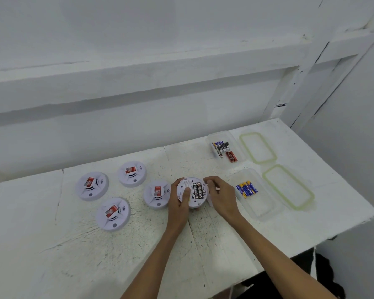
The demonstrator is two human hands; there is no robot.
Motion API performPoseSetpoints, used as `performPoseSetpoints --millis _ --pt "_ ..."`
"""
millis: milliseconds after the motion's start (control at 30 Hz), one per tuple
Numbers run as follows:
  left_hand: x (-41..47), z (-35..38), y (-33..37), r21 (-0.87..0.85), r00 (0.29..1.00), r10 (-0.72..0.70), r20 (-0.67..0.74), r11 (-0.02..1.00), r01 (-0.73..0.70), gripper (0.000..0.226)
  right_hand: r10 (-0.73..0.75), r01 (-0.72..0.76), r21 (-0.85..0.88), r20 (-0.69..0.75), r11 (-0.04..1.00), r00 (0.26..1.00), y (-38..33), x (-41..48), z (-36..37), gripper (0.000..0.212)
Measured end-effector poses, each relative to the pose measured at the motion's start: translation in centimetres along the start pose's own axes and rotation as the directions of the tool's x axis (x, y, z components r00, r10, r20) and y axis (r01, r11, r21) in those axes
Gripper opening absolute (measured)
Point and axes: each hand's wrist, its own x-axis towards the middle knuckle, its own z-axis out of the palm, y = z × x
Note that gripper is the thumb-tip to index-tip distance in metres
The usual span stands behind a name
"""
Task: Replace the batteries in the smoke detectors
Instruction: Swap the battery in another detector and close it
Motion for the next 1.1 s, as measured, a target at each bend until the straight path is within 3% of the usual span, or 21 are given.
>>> performPoseSetpoints --millis 67,233,367,467,600,867,1100 --pt "0.1 -0.1 -0.2 -0.030 1.000 -0.011 0.007 0.999 0.011 0.035 -0.023 0.020 -0.089 -0.038 0.996 0.999 0.5 -0.2 -0.1 0.022" --pt "0.1 -0.1 -0.7 -0.123 0.998 -0.060 -0.001 0.991 0.059 0.048 -0.125 0.143 -0.408 0.071 0.902 0.990 1.6 -1.3 -0.3 0.033" --pt "0.2 0.0 -0.6 -0.157 0.995 -0.102 0.001 0.982 0.101 0.046 -0.012 0.079 -0.545 0.126 0.834 0.992 1.7 -2.0 0.0 0.059" --pt "0.2 0.0 -0.5 -0.158 0.992 -0.125 -0.006 0.980 0.122 0.045 0.032 0.055 -0.577 0.140 0.815 0.990 1.0 -2.0 0.3 0.057" --pt "0.2 -0.1 -0.8 -0.149 0.992 -0.126 -0.011 0.981 0.123 0.042 0.097 -0.038 -0.511 0.089 0.859 0.991 0.4 -2.0 0.3 0.062" --pt "0.0 0.0 -0.4 -0.153 0.989 -0.138 -0.061 0.980 0.127 0.049 0.171 -0.172 -0.200 -0.024 0.965 0.985 0.4 -2.3 -0.2 0.064" --pt "-0.1 -0.3 -0.9 -0.085 0.992 -0.100 -0.072 0.992 0.093 0.040 0.125 -0.131 -0.058 -0.089 0.990 0.988 -0.3 -1.7 -0.7 0.059"
